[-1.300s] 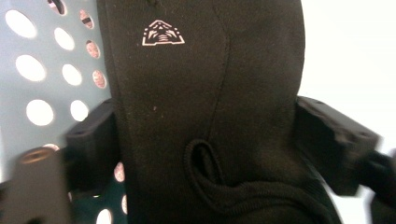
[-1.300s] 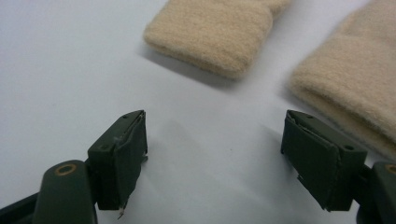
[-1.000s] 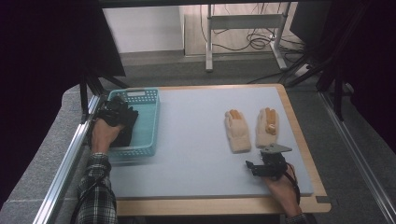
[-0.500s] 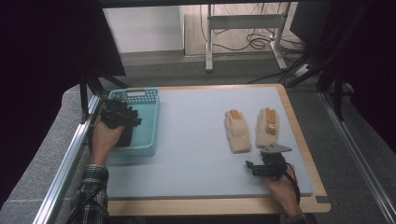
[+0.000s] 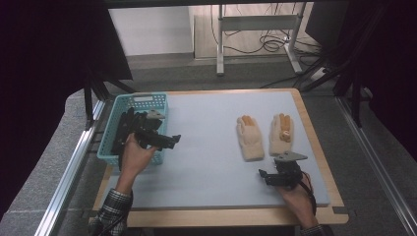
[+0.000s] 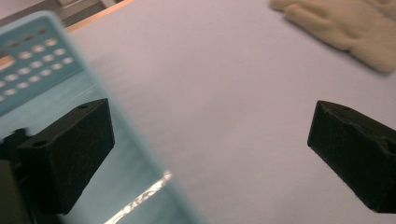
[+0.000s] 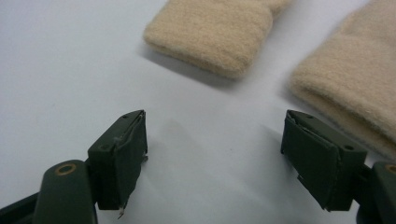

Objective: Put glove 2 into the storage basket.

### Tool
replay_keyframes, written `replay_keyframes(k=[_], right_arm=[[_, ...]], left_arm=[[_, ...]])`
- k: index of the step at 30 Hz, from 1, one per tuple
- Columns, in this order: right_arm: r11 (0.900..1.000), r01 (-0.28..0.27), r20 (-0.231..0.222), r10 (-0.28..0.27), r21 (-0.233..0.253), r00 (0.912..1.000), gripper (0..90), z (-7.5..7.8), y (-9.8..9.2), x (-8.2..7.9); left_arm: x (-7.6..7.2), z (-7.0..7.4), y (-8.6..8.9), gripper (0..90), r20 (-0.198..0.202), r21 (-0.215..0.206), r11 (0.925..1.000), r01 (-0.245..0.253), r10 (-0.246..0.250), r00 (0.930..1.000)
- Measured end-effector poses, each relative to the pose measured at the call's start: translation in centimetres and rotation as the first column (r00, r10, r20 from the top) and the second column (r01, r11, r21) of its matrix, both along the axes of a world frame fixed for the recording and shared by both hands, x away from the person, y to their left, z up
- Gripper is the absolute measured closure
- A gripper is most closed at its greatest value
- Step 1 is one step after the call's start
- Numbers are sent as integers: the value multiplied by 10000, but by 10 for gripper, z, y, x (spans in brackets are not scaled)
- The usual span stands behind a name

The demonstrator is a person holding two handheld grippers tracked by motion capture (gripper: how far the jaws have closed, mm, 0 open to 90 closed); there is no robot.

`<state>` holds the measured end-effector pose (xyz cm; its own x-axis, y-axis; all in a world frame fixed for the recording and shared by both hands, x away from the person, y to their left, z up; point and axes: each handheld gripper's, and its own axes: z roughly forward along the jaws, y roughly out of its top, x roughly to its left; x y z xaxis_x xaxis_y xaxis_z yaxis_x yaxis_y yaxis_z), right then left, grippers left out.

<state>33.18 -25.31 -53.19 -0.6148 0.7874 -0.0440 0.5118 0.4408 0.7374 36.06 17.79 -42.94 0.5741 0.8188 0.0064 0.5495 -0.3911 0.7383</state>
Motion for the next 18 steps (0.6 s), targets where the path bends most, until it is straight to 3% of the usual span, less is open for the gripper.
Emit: replay_keyframes(k=[8, 12, 15, 18], right_arm=[[10000, -9, 9, 9, -8, 10000, 222, 0, 0, 0], [10000, -74, -16, 74, -11, 10000, 202, 0, 0, 0], [9998, -178, -55, 178, -38, 9998, 177, 0, 1, 0], [9997, -226, -55, 225, -65, 9997, 173, 0, 1, 0]], left_arm=[[-25, -23, -37, 7, 243, -277, 9951, 952, -945, 9952], [-42, -41, -54, 6, 404, -35, 9931, 1169, -1166, 9924], [-54, -59, -65, 6, 452, 456, 9915, 1217, -1237, 9913], [-61, -76, -69, 5, 313, 709, 9898, 1233, -1258, 9916]])
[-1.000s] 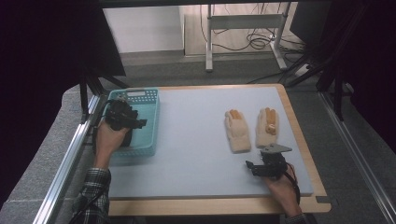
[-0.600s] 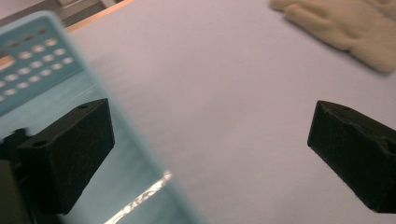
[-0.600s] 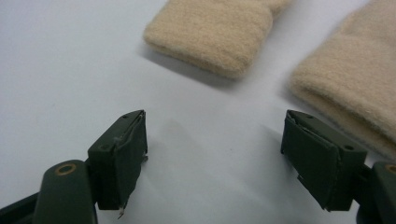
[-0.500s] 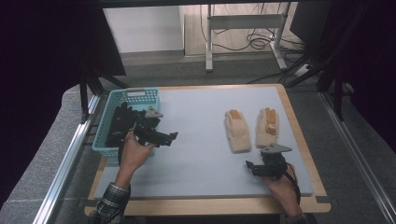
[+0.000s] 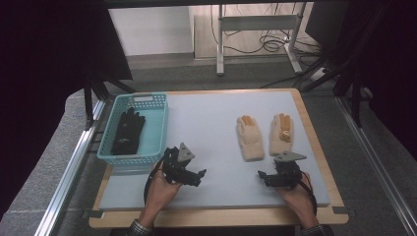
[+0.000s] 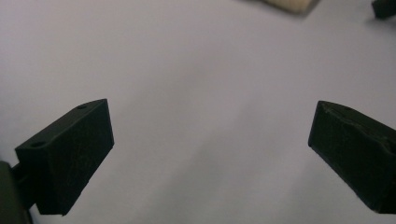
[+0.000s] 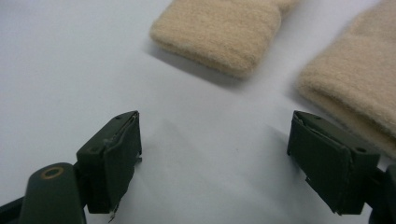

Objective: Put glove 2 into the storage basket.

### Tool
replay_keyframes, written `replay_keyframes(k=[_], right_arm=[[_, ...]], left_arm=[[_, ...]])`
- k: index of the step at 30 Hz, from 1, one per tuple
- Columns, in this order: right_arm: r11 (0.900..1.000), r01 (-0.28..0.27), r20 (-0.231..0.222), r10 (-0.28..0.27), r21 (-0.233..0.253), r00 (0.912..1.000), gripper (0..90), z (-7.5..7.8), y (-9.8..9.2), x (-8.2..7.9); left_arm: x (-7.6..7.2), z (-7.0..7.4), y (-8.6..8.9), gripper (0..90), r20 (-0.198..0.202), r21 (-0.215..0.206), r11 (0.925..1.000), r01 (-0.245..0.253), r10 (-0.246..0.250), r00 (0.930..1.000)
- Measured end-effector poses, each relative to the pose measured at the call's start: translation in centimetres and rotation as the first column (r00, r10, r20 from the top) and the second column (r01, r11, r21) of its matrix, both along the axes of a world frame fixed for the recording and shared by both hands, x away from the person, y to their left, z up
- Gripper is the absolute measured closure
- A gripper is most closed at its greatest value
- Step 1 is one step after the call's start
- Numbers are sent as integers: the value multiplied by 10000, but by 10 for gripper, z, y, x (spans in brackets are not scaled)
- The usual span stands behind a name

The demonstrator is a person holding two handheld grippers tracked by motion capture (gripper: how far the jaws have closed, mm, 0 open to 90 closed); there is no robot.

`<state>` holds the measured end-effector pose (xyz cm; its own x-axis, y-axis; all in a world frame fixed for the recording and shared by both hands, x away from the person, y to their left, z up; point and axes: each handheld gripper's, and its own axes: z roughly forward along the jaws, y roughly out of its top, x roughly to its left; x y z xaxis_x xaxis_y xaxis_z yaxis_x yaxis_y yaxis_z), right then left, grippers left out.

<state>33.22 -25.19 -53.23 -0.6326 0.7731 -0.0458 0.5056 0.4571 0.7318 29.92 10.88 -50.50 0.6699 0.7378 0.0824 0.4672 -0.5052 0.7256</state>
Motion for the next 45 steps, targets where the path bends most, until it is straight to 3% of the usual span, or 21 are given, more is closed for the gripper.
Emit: replay_keyframes(k=[4, 10, 11, 15, 18, 24, 29, 33, 40, 43, 45], right_arm=[[10000, 3, -38, -3, -45, 10000, 173, 0, 0, 0], [10000, 5, -90, -5, -35, 10000, 175, 0, 0, 1], [10000, 8, -96, -9, -8, 10000, 175, 0, 0, 1], [10000, 27, -98, -27, -1, 9999, 177, 0, 0, 1], [10000, 68, -105, -68, 44, 9999, 189, 1, 0, 1], [9999, 9, -156, -7, 147, 9999, 267, 7, -3, 2], [9994, -243, 7, 243, 243, 9997, 276, 24, -4, 10], [9993, -336, 208, 333, 140, 9992, 279, 38, 2, 28], [9954, -953, 415, 958, -134, 9945, 414, 51, 20, 67], [9923, -1215, 399, 1224, -241, 9917, 419, 52, 29, 86], [9906, -1344, 305, 1351, -237, 9904, 374, 50, 34, 99]], left_arm=[[-5, -20, 4, 4, -134, 262, 9993, -283, 286, 9995], [-9, -41, 19, 4, -432, 193, 9963, -834, 842, 9955], [-10, -42, 21, 3, -526, -116, 9960, -884, 877, 9948], [-9, -44, 22, 9, -682, -285, 9953, -931, 910, 9935], [-5, -45, 25, 12, -1151, -616, 9932, -986, 911, 9892], [-5, -45, 26, 13, -1150, -636, 9929, -1008, 931, 9890], [-5, -45, 26, 13, -1151, -588, 9935, -979, 907, 9892], [-5, -45, 26, 14, -1145, -587, 9935, -980, 908, 9893], [-6, -45, 26, 14, -1141, -587, 9935, -979, 907, 9893], [-5, -45, 26, 14, -1143, -560, 9938, -957, 888, 9895], [-5, -45, 26, 14, -1138, -590, 9935, -976, 904, 9894]])
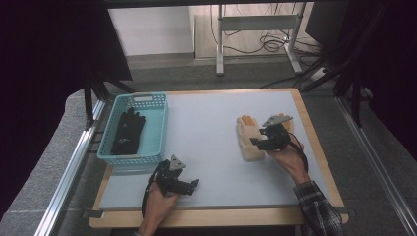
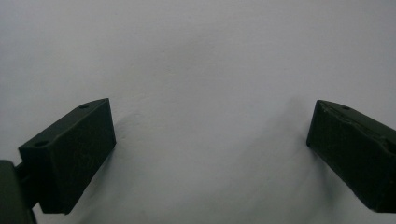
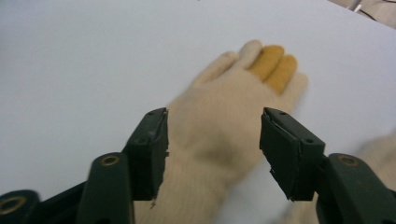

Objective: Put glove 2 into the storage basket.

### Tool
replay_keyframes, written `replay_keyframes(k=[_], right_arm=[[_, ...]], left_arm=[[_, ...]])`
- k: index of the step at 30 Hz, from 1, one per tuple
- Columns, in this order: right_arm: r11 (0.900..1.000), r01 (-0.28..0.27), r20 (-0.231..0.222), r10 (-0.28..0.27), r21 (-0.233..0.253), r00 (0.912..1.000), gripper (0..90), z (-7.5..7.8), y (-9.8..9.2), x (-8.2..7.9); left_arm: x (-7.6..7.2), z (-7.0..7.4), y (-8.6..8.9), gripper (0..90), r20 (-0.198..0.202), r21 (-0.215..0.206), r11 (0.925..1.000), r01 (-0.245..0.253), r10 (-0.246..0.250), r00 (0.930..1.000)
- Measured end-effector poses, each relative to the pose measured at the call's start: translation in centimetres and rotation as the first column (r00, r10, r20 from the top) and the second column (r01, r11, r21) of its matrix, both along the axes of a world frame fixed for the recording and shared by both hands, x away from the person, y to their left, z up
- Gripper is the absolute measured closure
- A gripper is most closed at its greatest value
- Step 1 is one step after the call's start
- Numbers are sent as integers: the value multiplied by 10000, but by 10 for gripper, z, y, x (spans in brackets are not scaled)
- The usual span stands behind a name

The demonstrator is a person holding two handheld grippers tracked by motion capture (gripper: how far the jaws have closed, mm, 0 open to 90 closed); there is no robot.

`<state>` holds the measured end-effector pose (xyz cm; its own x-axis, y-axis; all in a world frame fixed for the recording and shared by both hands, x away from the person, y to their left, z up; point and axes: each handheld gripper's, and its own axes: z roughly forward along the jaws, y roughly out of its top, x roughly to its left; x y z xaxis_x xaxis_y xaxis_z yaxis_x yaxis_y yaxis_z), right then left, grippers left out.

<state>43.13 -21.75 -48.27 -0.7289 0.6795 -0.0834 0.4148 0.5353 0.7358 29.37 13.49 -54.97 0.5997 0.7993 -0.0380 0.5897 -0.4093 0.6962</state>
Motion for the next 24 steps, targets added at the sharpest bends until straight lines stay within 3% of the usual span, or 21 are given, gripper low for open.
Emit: replay_keyframes(k=[5, 8, 10, 12, 15, 17, 24], right_arm=[[9993, -360, -669, 352, -118, 9971, 253, -18, 13, 29], [9974, -437, -878, 385, -579, 9954, 268, -31, 19, 37], [9973, -311, -889, 251, -660, 9957, 365, -37, 21, 38], [9991, 41, -980, -84, -433, 9951, 477, -36, 20, 37], [9983, 319, -940, -364, -492, 9949, 556, -34, 20, 32], [9981, 362, -830, -402, -493, 9957, 587, -31, 21, 27], [9975, 252, -419, -225, 654, 9989, 614, 0, 25, -1]], left_arm=[[0, 0, 0, 14, 5, 1, 10000, 5, -5, 10000], [0, 0, 0, 15, 8, -3, 10000, 5, -5, 10000], [0, 0, 0, 15, 8, 1, 10000, 8, -8, 10000], [0, 0, 0, 15, 11, -2, 10000, 7, -7, 10000], [0, 0, 0, 15, 9, -1, 10000, 8, -8, 10000], [0, 0, 0, 15, 8, -1, 10000, 9, -9, 10000], [0, 0, 0, 15, 5, 23, 10000, 23, -23, 10000]])
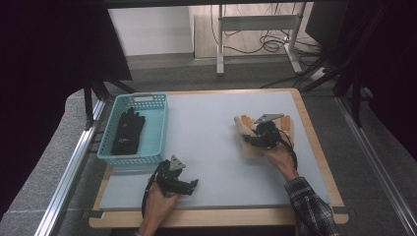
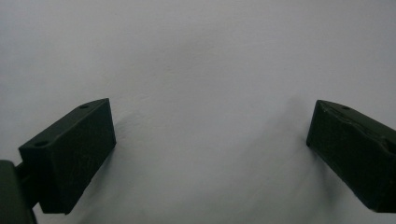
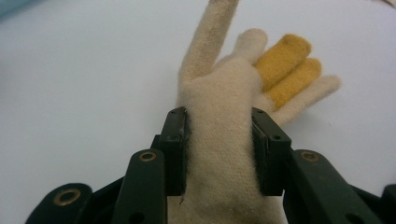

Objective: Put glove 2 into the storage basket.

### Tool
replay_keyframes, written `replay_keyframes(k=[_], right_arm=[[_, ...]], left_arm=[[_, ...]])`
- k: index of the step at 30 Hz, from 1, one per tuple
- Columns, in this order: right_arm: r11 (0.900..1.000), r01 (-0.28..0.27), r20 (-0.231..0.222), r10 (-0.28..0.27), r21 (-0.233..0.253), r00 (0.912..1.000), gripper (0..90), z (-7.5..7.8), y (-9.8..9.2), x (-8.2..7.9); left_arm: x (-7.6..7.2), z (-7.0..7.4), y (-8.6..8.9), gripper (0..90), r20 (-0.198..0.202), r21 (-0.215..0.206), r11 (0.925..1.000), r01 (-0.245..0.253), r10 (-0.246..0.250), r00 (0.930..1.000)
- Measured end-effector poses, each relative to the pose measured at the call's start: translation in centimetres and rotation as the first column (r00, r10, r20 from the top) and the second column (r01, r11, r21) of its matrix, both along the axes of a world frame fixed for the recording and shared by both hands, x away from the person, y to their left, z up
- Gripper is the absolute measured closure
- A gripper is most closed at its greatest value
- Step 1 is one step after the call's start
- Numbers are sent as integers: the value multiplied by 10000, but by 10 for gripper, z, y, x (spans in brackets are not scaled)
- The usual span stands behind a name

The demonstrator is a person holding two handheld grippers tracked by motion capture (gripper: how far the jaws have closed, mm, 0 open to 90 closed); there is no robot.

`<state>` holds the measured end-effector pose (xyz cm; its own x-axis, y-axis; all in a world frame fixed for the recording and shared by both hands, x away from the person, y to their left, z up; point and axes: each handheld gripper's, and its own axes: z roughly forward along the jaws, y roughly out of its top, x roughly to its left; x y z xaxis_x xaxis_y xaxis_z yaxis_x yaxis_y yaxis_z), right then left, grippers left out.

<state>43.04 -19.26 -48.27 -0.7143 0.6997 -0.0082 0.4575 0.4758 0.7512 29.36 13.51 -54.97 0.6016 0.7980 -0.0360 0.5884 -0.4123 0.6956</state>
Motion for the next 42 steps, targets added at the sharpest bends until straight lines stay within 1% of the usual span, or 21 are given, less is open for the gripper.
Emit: replay_keyframes(k=[1, 3, 6, 8, 10, 11, 13, 15, 16, 18, 20, 21, 24, 25, 26, 28, 31, 33, 35, 37, 42], right_arm=[[10000, -67, 68, 66, 54, 10000, 614, 4, 2, -5], [9993, -313, 236, 308, 188, 9992, 612, 14, 10, -20], [9982, -542, 374, 533, 260, 9979, 609, 20, 22, -40], [9971, -666, 340, 654, 356, 9973, 604, 18, 30, -52], [9970, -746, 363, 738, 198, 9966, 599, 11, 37, -63], [9971, -756, 330, 753, 79, 9966, 595, 5, 42, -68], [9964, -846, 204, 846, -16, 9962, 584, -5, 45, -72], [9964, -845, -57, 845, 12, 9964, 559, -17, 47, -75], [9967, -814, -251, 814, 16, 9964, 535, -23, 47, -76], [9965, -830, -583, 833, 67, 9948, 443, -31, 47, -76], [9961, -876, -755, 881, 100, 9932, 377, -31, 45, -77], [9962, -852, -754, 865, 195, 9934, 357, -28, 43, -77], [9964, -787, -442, 801, 314, 9958, 352, -16, 31, -79], [9967, -741, -376, 753, 323, 9965, 361, -13, 26, -78], [9973, -661, -372, 673, 329, 9970, 395, -11, 22, -78], [9986, -467, -397, 477, 255, 9981, 500, -10, 9, -78], [9994, -348, -511, 351, 67, 9981, 680, -15, -3, -80], [9992, -396, -703, 396, 22, 9967, 747, -24, -9, -84], [9988, -483, -848, 479, -29, 9952, 788, -30, -10, -86], [9981, -620, -991, 614, -27, 9932, 808, -36, -10, -91], [9952, -963, -1087, 975, 163, 9893, 810, -43, -1, -100]], left_arm=[[0, 0, 0, 15, 1, 1, 10000, 1, -1, 10000], [0, 0, 0, 15, 3, 6, 10000, 6, -6, 10000], [0, 0, 0, 15, 19, 23, 10000, 15, -15, 10000], [0, 0, 0, 15, 29, 5, 10000, -7, 7, 10000], [0, 0, 0, 15, 31, -38, 10000, -45, 45, 10000], [0, 0, 0, 16, 41, -18, 10000, -26, 26, 10000], [0, 0, 0, 16, 30, 30, 10000, 14, -14, 10000], [0, 0, 0, 16, 34, -5, 10000, -9, 9, 10000], [0, 0, 0, 16, 32, -7, 10000, -11, 11, 10000], [0, 0, 0, 16, 18, -24, 10000, -30, 30, 10000], [0, 0, 0, 16, 22, -20, 10000, -25, 25, 10000], [0, 0, 0, 16, 20, -16, 10000, -22, 22, 10000], [0, 0, 0, 16, 37, 4, 10000, -9, 9, 10000], [0, 0, 0, 16, 34, 1, 10000, -6, 6, 10000], [0, 0, 0, 16, 35, 0, 10000, -7, 7, 10000], [0, 0, 0, 16, 22, -17, 10000, -20, 20, 10000], [0, 0, 0, 16, 24, -16, 10000, -20, 20, 10000], [0, 0, 0, 15, 23, -17, 10000, -17, 17, 10000], [0, 0, 0, 15, 22, -19, 10000, -18, 18, 10000], [0, 0, 0, 15, 26, -23, 10000, -18, 18, 10000], [0, 0, 0, 16, 25, -19, 10000, -16, 16, 10000]])
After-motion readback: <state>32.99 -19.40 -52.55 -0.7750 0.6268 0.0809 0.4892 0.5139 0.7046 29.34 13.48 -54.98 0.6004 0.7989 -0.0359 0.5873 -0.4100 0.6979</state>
